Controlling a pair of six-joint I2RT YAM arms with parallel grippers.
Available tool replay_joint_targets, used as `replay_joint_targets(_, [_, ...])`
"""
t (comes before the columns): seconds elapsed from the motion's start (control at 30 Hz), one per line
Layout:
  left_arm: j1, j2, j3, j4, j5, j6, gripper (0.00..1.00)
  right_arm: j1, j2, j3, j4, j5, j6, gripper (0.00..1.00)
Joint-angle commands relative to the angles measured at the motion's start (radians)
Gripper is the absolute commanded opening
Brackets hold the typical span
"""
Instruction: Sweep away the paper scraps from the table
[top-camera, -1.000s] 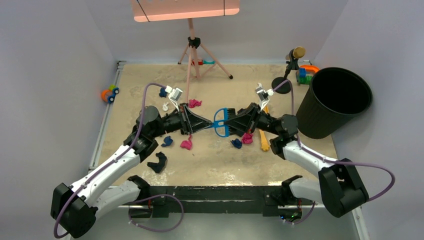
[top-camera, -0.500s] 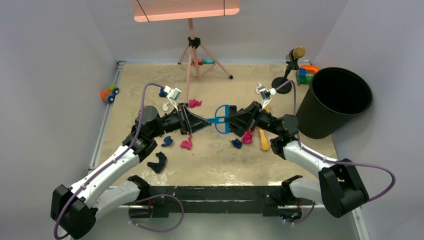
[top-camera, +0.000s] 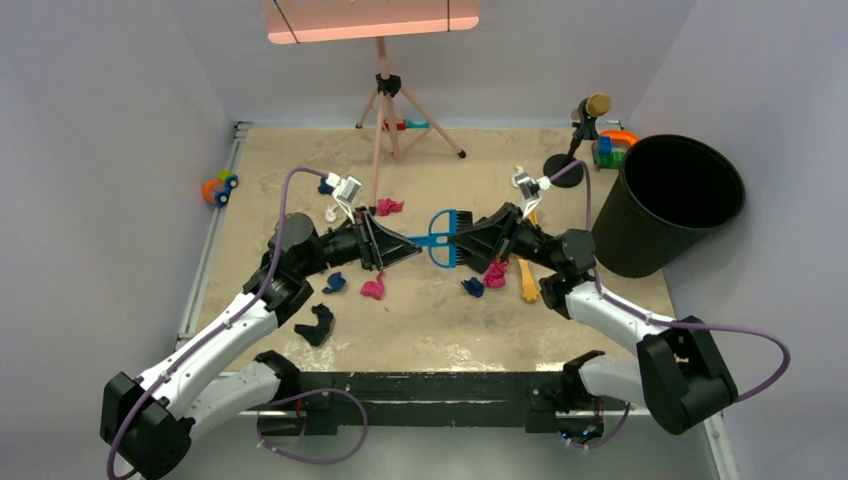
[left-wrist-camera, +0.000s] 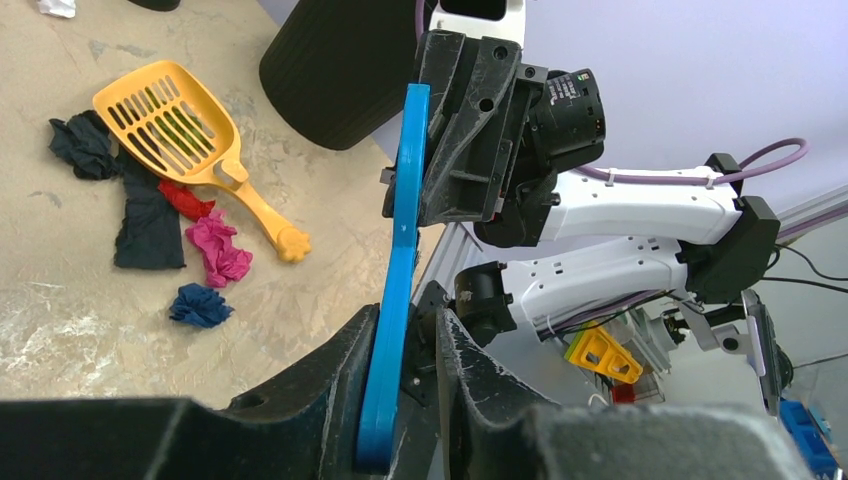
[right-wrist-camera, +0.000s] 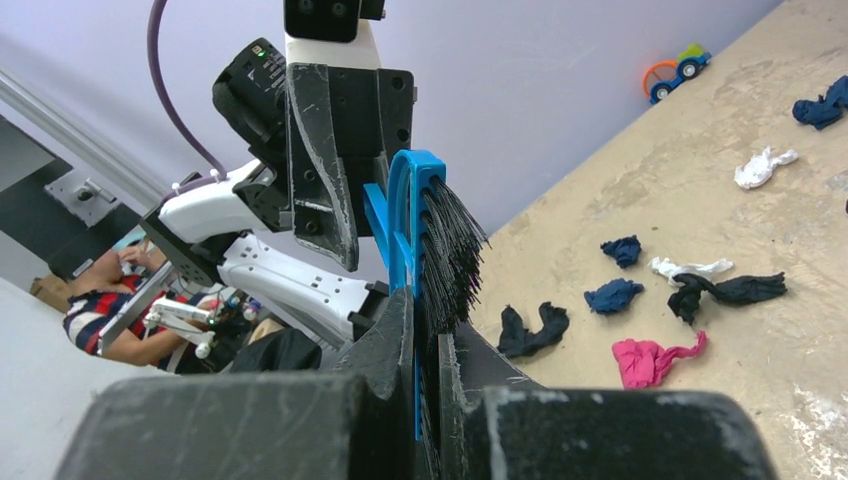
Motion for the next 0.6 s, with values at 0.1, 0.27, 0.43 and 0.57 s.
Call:
replay_joint_targets(0.1, [0.004, -0.013, 0.009, 0.038, 0.012, 0.015, 0.32, 0.016, 0.015, 0.014, 0.033, 0.004, -0.012, 0.00])
replay_joint_targets(0.27, [0.004, -0.010, 0.008, 0.048, 0.016, 0.009, 0.26, 0.023, 0.026, 0.016, 0.036, 0.004, -0.013, 0.00])
replay_joint_targets(0.43, [0.004, 0.001, -0.003, 0.076, 0.020, -0.009, 0.00, 0.025, 0.030, 0.019, 0.043, 0.005, -0.009, 0.00])
replay_joint_targets(0.57, [0.004, -0.006, -0.012, 0.054, -0.005, 0.002, 0.00, 0.025, 0.017, 0.021, -0.003, 0.004, -0.035, 0.33])
